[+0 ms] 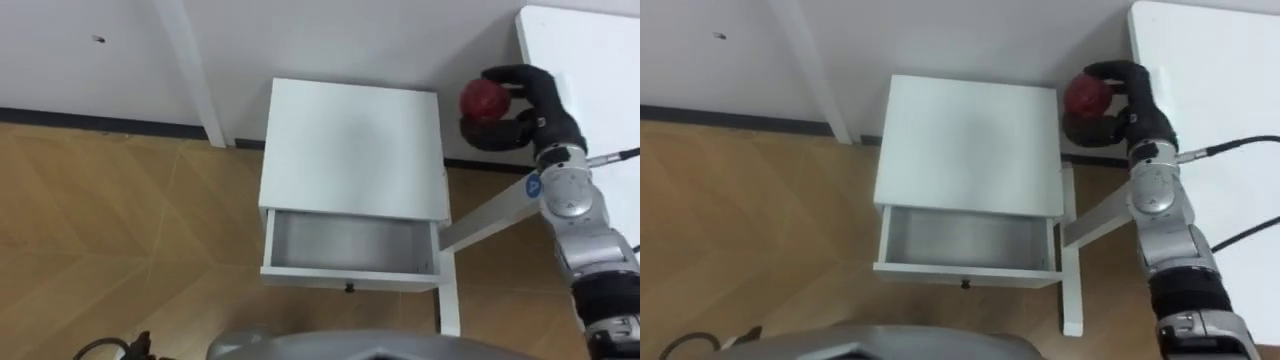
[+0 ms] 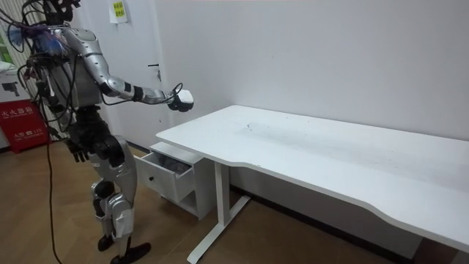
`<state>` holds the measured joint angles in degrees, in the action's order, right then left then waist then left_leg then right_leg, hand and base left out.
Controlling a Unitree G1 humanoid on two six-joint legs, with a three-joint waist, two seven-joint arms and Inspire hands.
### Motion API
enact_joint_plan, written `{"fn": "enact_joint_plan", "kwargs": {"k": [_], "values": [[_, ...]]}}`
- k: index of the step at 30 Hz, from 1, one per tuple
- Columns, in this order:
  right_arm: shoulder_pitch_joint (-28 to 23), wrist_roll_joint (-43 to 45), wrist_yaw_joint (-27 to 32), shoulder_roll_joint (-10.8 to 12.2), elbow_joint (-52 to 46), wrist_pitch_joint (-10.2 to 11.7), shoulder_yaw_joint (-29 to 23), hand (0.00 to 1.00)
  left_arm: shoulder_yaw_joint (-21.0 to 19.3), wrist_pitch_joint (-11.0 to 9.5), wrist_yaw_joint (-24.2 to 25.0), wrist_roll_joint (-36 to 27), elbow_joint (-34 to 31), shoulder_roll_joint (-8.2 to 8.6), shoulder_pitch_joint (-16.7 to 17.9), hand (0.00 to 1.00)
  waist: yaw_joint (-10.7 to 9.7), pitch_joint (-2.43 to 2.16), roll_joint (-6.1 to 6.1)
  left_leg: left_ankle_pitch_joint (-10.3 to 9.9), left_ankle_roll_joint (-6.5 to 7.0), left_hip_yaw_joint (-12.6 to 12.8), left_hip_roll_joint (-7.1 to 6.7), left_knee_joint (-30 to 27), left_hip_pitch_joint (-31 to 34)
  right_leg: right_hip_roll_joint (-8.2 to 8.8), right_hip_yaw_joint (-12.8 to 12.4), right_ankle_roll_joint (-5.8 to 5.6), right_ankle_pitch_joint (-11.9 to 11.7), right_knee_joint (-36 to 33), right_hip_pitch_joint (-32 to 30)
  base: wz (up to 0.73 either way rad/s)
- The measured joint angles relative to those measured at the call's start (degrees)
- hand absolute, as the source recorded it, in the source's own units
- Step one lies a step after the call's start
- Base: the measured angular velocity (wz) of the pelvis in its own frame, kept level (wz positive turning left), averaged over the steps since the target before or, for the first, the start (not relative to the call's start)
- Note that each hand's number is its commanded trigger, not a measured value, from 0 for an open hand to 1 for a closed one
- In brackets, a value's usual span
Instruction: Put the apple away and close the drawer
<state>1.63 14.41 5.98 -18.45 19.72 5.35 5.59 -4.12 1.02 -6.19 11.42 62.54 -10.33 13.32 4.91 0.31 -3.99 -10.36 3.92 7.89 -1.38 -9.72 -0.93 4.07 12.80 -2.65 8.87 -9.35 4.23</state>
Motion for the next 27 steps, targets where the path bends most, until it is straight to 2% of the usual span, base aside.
{"fn": "enact_joint_plan", "kwargs": {"k": [3, 6, 12, 19, 27], "values": [[-2.0, 1.9, -1.9, 2.4, -2.7, 0.0, 2.3, 1.00, -0.1, 0.0, -0.5, 0.6, -0.2, 1.00, -0.2, 0.00, 0.8, -0.38, 0.60, 0.0, 0.01, -0.3, -0.24, 0.0, 0.3, 0.07, -0.2, 0.00, 0.0, 0.8, 0.2, 0.06], [-3.1, 3.7, -2.8, 3.8, -2.7, 0.0, 3.1, 1.00, -0.1, -0.1, -0.6, 0.7, -0.3, 1.06, -0.3, 0.00, 1.7, -0.33, 0.91, 0.0, 0.00, -0.4, -0.22, 0.0, 0.2, 0.05, -0.2, 0.00, 0.0, 0.8, 0.3, 0.03], [-4.7, 7.0, -4.7, 4.1, -2.5, 0.0, 7.1, 1.00, 0.0, -0.1, -0.7, 1.3, -0.2, 1.13, -0.4, 0.00, 1.8, -0.10, 1.20, 0.0, 0.00, -1.1, -0.30, 0.0, 0.3, 0.06, 0.0, 0.00, 0.0, 0.8, 0.5, 0.03], [-6.2, 8.4, -6.5, 5.7, 1.3, -0.2, 7.4, 1.00, 0.0, -0.1, -0.7, 1.4, 0.6, 1.81, -1.1, 0.00, 1.8, 0.19, 1.60, 0.0, 0.00, -1.8, -0.36, 0.0, 0.5, 0.04, 0.2, 0.00, 0.0, 0.8, 0.7, 0.05], [-7.3, 8.6, -7.0, 6.1, 4.8, -0.6, 7.3, 1.00, -0.2, 0.3, -0.5, 1.8, 1.4, 2.15, -1.2, 0.00, 1.6, 0.13, 1.52, 0.0, 0.00, -2.1, -0.37, -0.3, 1.7, 0.06, 0.5, 0.00, 0.0, 0.9, -0.3, 0.01]]}}
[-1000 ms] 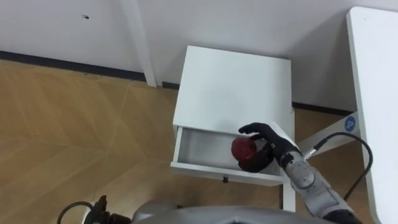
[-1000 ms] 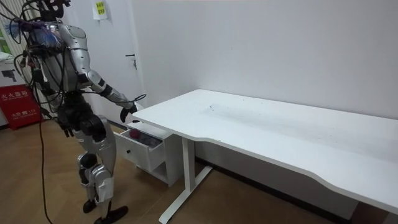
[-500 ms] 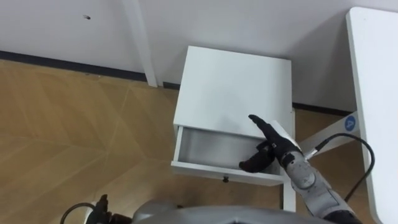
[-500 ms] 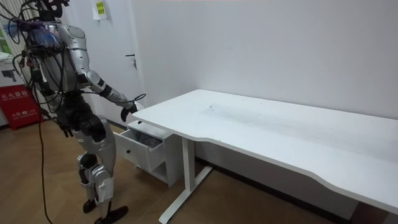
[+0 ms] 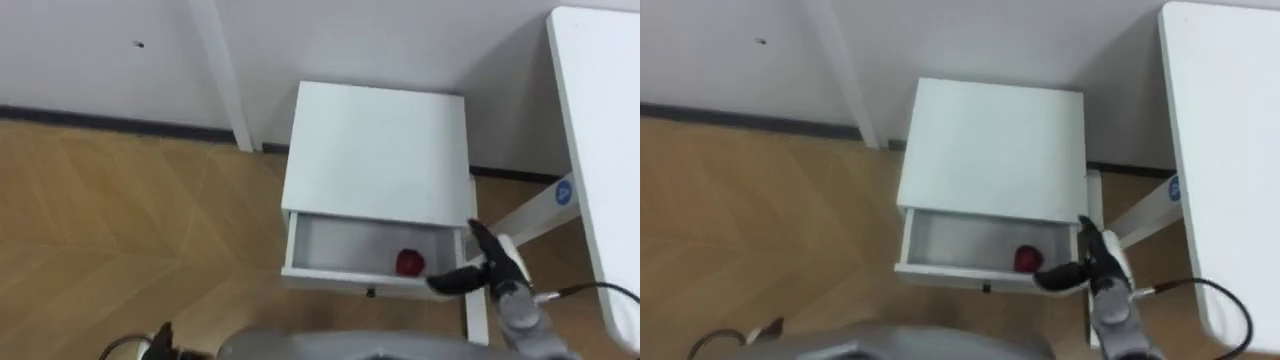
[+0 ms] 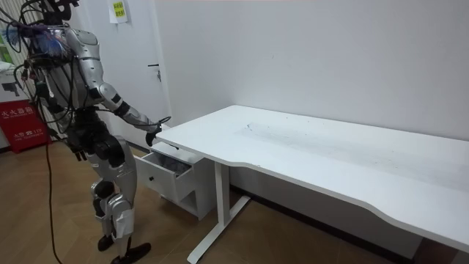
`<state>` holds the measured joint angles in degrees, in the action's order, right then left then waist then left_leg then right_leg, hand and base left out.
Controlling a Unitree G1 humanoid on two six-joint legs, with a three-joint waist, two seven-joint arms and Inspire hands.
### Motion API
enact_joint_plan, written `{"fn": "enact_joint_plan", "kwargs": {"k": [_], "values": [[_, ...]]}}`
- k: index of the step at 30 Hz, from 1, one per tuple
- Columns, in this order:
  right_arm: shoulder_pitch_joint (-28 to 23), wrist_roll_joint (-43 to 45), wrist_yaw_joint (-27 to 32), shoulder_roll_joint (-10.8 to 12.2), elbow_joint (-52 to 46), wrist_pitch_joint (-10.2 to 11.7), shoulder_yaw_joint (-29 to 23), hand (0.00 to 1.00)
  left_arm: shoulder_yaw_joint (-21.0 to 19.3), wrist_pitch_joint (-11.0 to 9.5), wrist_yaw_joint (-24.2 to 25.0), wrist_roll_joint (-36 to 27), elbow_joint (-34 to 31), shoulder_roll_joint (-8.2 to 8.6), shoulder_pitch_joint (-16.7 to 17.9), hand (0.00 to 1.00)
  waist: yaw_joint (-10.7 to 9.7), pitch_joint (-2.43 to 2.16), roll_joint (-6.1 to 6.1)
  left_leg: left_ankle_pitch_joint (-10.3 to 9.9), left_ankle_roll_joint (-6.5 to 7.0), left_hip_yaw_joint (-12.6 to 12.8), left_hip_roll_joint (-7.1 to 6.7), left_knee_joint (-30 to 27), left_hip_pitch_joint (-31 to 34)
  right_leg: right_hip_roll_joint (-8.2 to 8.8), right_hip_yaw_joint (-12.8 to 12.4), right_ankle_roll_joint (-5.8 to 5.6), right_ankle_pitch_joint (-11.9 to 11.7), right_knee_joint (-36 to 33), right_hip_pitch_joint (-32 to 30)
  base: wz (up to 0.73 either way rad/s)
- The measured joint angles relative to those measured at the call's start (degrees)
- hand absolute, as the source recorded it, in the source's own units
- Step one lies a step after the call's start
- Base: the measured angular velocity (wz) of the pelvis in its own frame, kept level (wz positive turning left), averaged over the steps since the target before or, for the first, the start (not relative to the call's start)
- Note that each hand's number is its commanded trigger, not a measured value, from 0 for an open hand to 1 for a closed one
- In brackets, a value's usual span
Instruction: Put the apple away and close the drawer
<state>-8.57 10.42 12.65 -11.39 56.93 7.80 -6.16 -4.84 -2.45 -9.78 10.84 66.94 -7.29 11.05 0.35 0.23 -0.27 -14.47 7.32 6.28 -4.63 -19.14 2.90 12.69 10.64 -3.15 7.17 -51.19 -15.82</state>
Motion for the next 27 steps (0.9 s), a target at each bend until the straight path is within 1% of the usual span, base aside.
{"fn": "enact_joint_plan", "kwargs": {"k": [1, 2, 3, 4, 5, 6, 7, 8, 9, 10, 11, 12, 13, 14, 15, 16, 17, 18, 19, 20, 22, 23, 24, 27], "values": [[-0.9, -1.3, 1.7, -1.2, 2.9, -0.3, -2.2, 0.00, -0.7, 0.1, -0.2, 0.1, 0.4, -0.04, 0.0, 0.00, -0.9, -0.08, 0.98, -1.8, 0.78, 0.1, 0.15, -3.3, 0.9, 0.01, -3.6, -0.49, -8.9, -8.8, -6.2, -0.18], [-0.9, -2.4, 3.1, -2.2, 5.4, -1.1, -2.4, 0.00, -0.5, 0.0, -0.8, 0.1, 1.0, -0.43, -0.1, 0.00, -1.3, 0.10, 2.50, -3.2, 1.48, 1.3, 1.03, -5.9, 2.3, -1.01, -6.6, 0.00, -12.5, -18.9, -13.0, -0.41], [-1.3, -3.3, 3.8, -2.3, 5.7, -2.0, -2.2, 0.00, -0.6, 0.3, -1.1, -0.1, 1.9, -1.04, 0.0, 0.00, -1.9, 0.45, 2.91, -3.8, 1.61, 1.7, 1.77, -7.5, 3.3, -2.14, -8.2, 1.16, -9.3, -32.9, -19.8, -0.40], [-2.2, -3.7, 4.0, -2.3, 6.0, -2.0, -1.8, 0.00, -0.7, 0.9, -1.1, -0.1, 2.2, -1.25, -0.5, 0.00, -2.4, 0.51, 3.44, -3.9, 1.61, 1.6, 2.34, -7.7, 3.6, -2.96, -7.9, 1.46, -7.6, -38.3, -22.4, -0.18], [-3.6, -3.6, 3.9, -2.1, 6.9, -2.7, -1.3, 0.00, -0.7, 1.5, -1.3, 0.0, 1.6, -1.39, -0.6, 0.00, -3.0, 0.67, 4.40, -3.9, 1.58, 1.4, 3.37, -8.0, 4.2, -4.04, -7.2, 1.57, -5.4, -43.6, -25.4, 0.06], [-4.2, -3.7, 3.8, -1.5, 8.1, -3.9, -1.2, 0.00, -0.7, 1.9, -1.4, -0.1, 1.6, -1.54, -0.5, 0.00, -3.4, 0.63, 4.44, -3.9, 1.55, 1.4, 3.65, -7.9, 4.3, -4.08, -7.1, 1.24, -4.0, -42.9, -26.1, 0.03], [-4.4, -3.7, 3.7, -1.2, 8.2, -4.8, -1.2, 0.00, -0.7, 2.2, -1.4, 0.0, 1.6, -1.53, -0.4, 0.00, -3.5, 0.63, 4.39, -3.9, 1.57, 1.4, 3.66, -7.9, 4.1, -4.02, -7.3, 0.99, -3.6, -40.8, -25.4, 0.00], [-4.7, -3.7, 3.6, -0.7, 8.5, -6.0, -1.1, 0.00, -0.6, 2.6, -1.3, -0.1, 1.6, -1.46, 0.2, 0.00, -3.5, 0.78, 4.38, -4.1, 1.63, 1.6, 3.63, -7.8, 3.6, -3.76, -7.5, 0.41, -3.0, -33.6, -21.9, -0.04], [-4.6, -3.8, 3.5, -0.6, 8.8, -6.5, -0.7, 0.00, -0.5, 2.8, -1.3, -0.1, 1.5, -1.46, 0.7, 0.00, -3.6, 0.73, 4.20, -4.2, 1.64, 1.6, 3.50, -7.6, 3.3, -3.58, -7.5, 0.06, -2.7, -28.8, -19.4, 0.00], [-4.3, -3.8, 3.4, -0.1, 9.5, -6.7, -0.7, 0.00, -0.6, 3.1, -1.3, -0.1, 0.6, -1.56, 1.5, 0.00, -3.7, 0.74, 3.19, -4.2, 1.64, 1.5, 2.75, -6.9, 2.5, -2.85, -7.3, -0.60, -2.0, -18.0, -13.6, 0.00], [-4.2, -3.9, 3.4, 0.0, 9.9, -6.8, -0.7, 0.00, -0.7, 3.5, -1.3, -0.2, 0.4, -1.64, 2.4, 0.00, -3.4, 0.51, 2.17, -4.1, 1.71, 1.6, 1.96, -5.9, 1.6, -2.26, -6.7, -1.19, -1.2, -7.5, -6.9, 0.04], [-4.2, -4.0, 3.4, 0.0, 9.9, -6.8, -0.7, 0.00, -0.6, 3.8, -1.3, -0.2, 0.4, -1.60, 2.7, 0.00, -3.2, 0.48, 1.85, -4.0, 1.70, 1.6, 1.74, -5.5, 1.2, -2.26, -6.0, -1.45, -0.4, -2.0, -3.5, 0.00], [-4.1, -4.2, 3.4, -0.1, 9.9, -6.8, -0.7, 0.00, -0.6, 4.3, -1.4, -0.2, 0.3, -1.53, 2.7, 0.00, -2.1, 0.56, 1.37, -3.7, 1.47, 1.8, 1.65, -4.5, 0.5, -2.80, -5.1, -1.71, 1.4, 8.3, 2.7, -0.19], [-3.6, -4.1, 3.4, 0.0, 9.9, -6.7, -0.7, 0.00, -0.7, 4.6, -1.4, -0.3, -0.2, -1.38, 2.6, 0.00, -0.9, 0.33, 0.96, -3.0, 1.01, 2.3, 1.83, -2.6, -0.1, -4.13, -4.8, -1.87, 3.6, 17.5, 7.2, -0.25], [-3.0, -4.2, 3.4, 0.0, 9.9, -6.6, -0.7, 0.00, -0.7, 4.6, -1.5, -0.8, -0.6, -1.38, 2.5, 0.00, -0.4, 0.18, 0.60, -2.5, 0.82, 2.4, 1.90, -1.4, -0.3, -4.80, -4.8, -1.95, 3.7, 21.8, 9.0, -0.27], [-1.7, -4.6, 3.4, 0.1, 10.0, -6.6, -0.7, 0.00, -0.8, 4.5, -2.2, -1.9, -0.8, -1.44, 1.9, 0.00, 0.1, -0.17, 0.38, -1.5, 0.43, 2.6, 1.97, 0.6, -0.6, -5.49, -4.4, -1.64, 3.4, 28.8, 11.6, -0.16], [-0.2, -5.6, 3.4, 0.3, 10.4, -6.2, -0.7, 0.00, -1.1, 4.4, -2.8, -2.9, -1.0, -1.60, 1.3, 0.00, 0.4, -0.28, -0.22, -0.9, 0.02, 2.9, 1.97, 1.8, -0.6, -5.91, -3.7, -1.72, 2.9, 34.1, 13.4, -0.15], [0.6, -6.2, 3.4, 0.5, 10.6, -5.9, -0.7, 0.00, -1.4, 4.3, -3.0, -3.3, -0.9, -1.61, 1.2, 0.00, 0.5, -0.19, -0.52, -0.7, -0.20, 3.0, 2.01, 2.0, -0.6, -6.09, -3.5, -1.97, 2.6, 36.1, 14.2, -0.09], [1.4, -7.1, 3.2, 0.9, 10.7, -5.3, -0.7, 0.00, -1.8, 4.2, -3.2, -4.0, -0.9, -1.60, 0.5, 0.00, 0.6, -0.23, -0.85, -0.5, -0.56, 3.0, 2.30, 2.1, -0.7, -6.59, -3.1, -2.26, 2.0, 39.1, 15.7, 0.00], [1.7, -8.2, 2.7, 1.2, 10.8, -4.7, -0.7, 0.00, -1.8, 3.8, -3.2, -4.1, -1.0, -1.42, 0.1, 0.00, 0.8, -0.20, -0.84, -0.4, -0.88, 3.0, 2.72, 2.7, -1.4, -7.10, -2.6, -1.90, 1.4, 40.8, 16.9, 0.00], [1.7, -9.4, 1.7, 1.8, 11.1, -4.6, -0.6, 0.00, -1.8, 3.5, -3.1, -4.1, -1.0, -1.07, -0.2, 0.00, 1.3, -0.21, -0.89, -0.1, -1.44, 3.0, 2.96, 4.2, -2.6, -7.57, -2.6, -1.71, 1.2, 42.0, 18.0, -0.02], [1.7, -10.0, 0.7, 2.0, 11.3, -4.7, 0.0, 0.00, -1.9, 3.5, -2.9, -3.9, -1.2, -0.74, -0.3, 0.00, 1.4, -0.35, -0.83, 0.1, -1.81, 2.9, 3.02, 5.2, -3.1, -7.78, -2.6, -1.62, 1.2, 42.6, 18.4, -0.03], [1.7, -10.0, 0.0, 2.0, 11.7, -4.8, 0.3, 0.00, -2.1, 3.5, -2.9, -3.9, -1.4, -0.19, -0.4, 0.00, 1.4, -0.32, -0.80, 0.3, -2.06, 2.8, 3.04, 6.0, -3.5, -7.89, -2.4, -1.58, 1.2, 42.7, 18.9, 0.00], [1.5, -10.1, -2.0, 2.2, 12.0, -5.4, 0.3, 0.00, -2.1, 3.6, -1.6, -3.8, -1.5, 0.39, -0.4, 0.00, 1.3, -0.13, -0.51, 0.4, -2.25, 2.3, 3.08, 6.5, -3.6, -7.97, -1.9, -1.41, 1.3, 42.7, 18.9, 0.05]]}}
